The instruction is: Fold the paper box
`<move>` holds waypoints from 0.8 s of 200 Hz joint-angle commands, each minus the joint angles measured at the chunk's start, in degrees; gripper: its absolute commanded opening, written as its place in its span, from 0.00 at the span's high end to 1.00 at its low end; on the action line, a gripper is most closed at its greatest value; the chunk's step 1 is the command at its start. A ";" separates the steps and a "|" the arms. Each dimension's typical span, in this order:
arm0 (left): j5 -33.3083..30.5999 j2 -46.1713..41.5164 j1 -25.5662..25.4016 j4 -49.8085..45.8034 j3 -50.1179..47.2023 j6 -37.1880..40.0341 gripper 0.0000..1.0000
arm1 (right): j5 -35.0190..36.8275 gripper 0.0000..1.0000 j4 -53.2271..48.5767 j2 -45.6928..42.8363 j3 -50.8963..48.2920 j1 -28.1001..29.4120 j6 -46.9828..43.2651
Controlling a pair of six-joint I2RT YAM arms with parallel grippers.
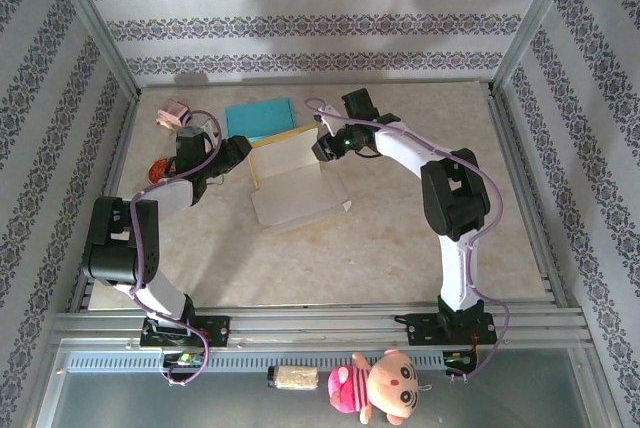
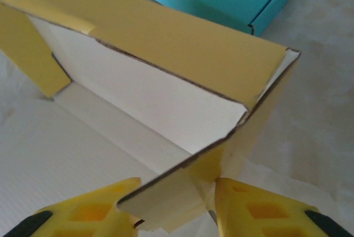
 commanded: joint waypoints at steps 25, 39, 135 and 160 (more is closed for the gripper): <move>1.50 0.88 -1.10 -0.06 -0.25 0.71 0.62 | 2.00 0.60 6.49 2.05 -0.93 2.78 5.91; 1.52 0.88 -1.10 -0.14 -0.39 0.66 0.62 | 0.35 0.57 6.44 1.41 -1.00 2.89 5.88; 0.33 0.35 -1.10 -2.61 0.00 2.87 0.62 | -3.95 0.37 2.94 -13.25 -9.40 -3.19 3.20; 0.45 0.26 -1.18 -2.53 0.04 2.78 0.62 | -7.10 0.37 2.72 -15.50 -10.90 -6.93 1.87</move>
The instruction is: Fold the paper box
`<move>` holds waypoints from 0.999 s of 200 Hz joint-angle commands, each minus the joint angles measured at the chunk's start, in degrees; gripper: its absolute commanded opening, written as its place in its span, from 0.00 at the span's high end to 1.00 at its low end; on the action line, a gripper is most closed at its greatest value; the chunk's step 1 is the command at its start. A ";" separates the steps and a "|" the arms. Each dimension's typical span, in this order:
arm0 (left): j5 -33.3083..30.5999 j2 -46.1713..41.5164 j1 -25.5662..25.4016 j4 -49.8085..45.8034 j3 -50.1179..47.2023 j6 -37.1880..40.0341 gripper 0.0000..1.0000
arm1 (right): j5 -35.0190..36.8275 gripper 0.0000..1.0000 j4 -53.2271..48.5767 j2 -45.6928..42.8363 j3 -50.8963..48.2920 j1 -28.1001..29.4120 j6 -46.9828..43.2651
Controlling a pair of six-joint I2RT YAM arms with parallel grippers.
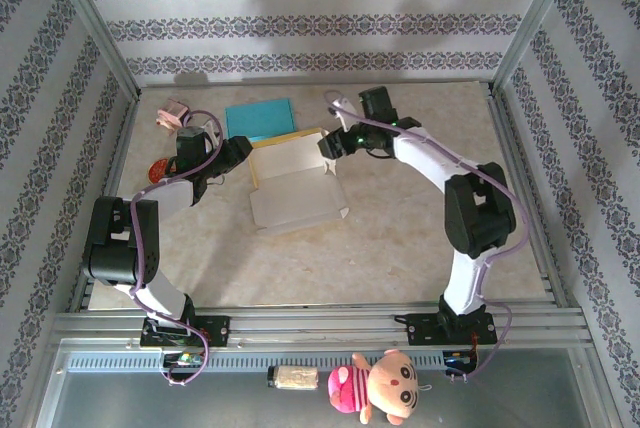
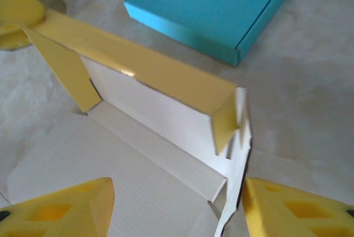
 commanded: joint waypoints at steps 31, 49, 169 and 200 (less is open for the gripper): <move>0.48 0.27 -1.01 -2.77 0.39 1.58 0.62 | -5.61 0.39 -1.63 -3.74 -2.49 -8.24 -7.21; 0.38 0.09 -1.01 -2.97 0.39 1.74 0.62 | -4.81 0.41 -2.54 -2.89 -1.88 -10.57 -12.26; 0.30 -0.02 -1.10 -2.93 0.29 1.61 0.62 | 9.54 0.47 -13.34 11.99 11.46 -4.50 -41.22; 0.49 0.09 -1.10 -2.88 0.31 1.56 0.62 | 6.80 0.48 -12.84 12.19 11.71 -3.50 -41.10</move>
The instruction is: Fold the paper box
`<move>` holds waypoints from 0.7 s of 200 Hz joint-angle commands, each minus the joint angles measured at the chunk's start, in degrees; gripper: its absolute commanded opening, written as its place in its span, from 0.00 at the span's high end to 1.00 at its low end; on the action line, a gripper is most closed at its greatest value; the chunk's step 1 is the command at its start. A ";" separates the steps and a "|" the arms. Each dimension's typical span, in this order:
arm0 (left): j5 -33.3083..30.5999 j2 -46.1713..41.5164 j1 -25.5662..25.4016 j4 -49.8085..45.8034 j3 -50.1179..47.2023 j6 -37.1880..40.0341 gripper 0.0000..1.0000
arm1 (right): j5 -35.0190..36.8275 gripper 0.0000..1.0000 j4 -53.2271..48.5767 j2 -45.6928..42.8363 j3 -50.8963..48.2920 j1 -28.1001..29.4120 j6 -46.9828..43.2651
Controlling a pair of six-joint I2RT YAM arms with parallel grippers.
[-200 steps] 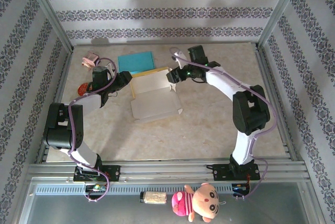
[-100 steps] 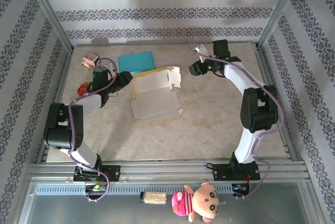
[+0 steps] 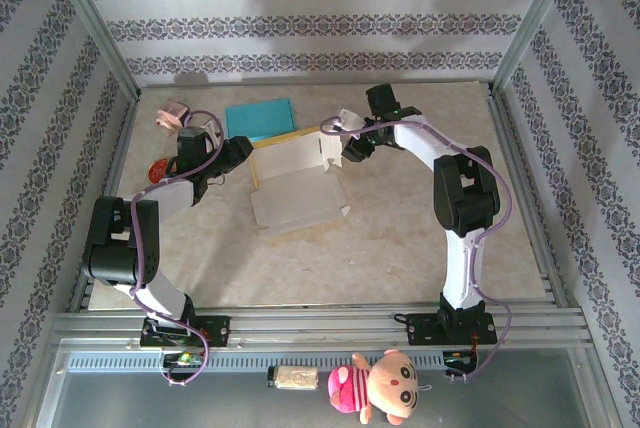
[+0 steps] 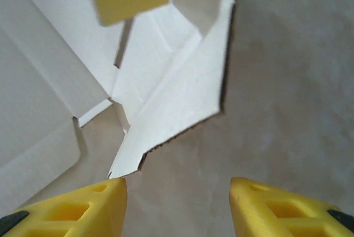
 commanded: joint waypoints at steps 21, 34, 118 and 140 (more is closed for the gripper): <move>0.59 0.18 -0.90 -2.77 0.26 1.26 0.62 | -4.04 0.49 -0.38 0.37 1.50 1.31 -2.72; 0.68 0.26 -0.90 -2.69 0.22 1.28 0.62 | -5.11 0.48 -0.32 0.52 1.67 1.87 -2.69; 0.73 0.08 -0.90 -2.07 -0.46 1.34 0.62 | -14.30 0.49 -3.24 6.52 12.68 2.78 21.28; 1.10 0.43 -0.90 -1.56 -0.40 1.06 0.62 | -16.59 0.51 -4.79 8.23 14.71 2.67 27.93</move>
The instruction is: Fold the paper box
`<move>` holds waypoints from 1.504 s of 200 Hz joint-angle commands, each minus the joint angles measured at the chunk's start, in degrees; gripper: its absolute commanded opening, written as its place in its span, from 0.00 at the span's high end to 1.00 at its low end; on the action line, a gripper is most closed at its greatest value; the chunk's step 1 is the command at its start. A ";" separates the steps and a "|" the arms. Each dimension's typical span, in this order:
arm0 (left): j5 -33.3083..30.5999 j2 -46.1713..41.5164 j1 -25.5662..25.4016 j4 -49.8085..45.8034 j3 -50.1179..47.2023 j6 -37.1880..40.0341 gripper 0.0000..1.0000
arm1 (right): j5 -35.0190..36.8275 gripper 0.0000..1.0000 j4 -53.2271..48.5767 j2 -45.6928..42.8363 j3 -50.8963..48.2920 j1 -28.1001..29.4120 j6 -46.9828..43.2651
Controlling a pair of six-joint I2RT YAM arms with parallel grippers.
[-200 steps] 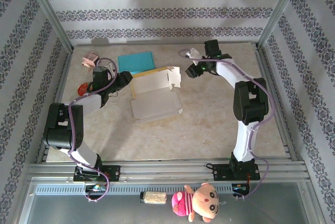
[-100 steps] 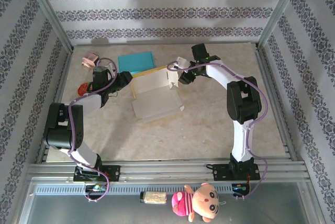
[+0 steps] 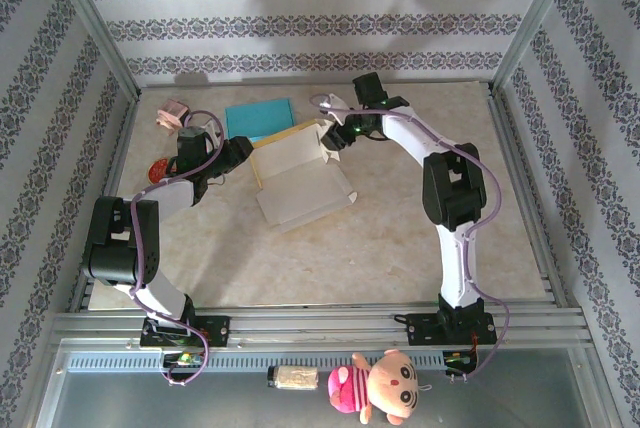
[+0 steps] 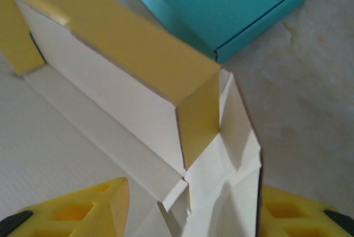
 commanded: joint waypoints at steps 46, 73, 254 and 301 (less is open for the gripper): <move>0.46 -3.75 -0.88 -4.50 0.17 5.27 0.32 | -7.65 0.52 4.99 -3.31 -4.03 0.54 22.36; -5.39 -10.56 -0.97 -13.50 2.80 16.10 0.17 | 3.30 0.51 8.22 -7.64 -9.93 1.61 21.08; 0.54 13.30 -13.94 -59.48 42.61 61.26 0.16 | 21.71 0.89 15.96 -13.21 -22.09 6.11 25.77; -1.14 17.14 -15.14 -59.80 43.21 62.05 0.25 | 21.74 0.91 16.85 -13.15 -22.10 6.56 27.35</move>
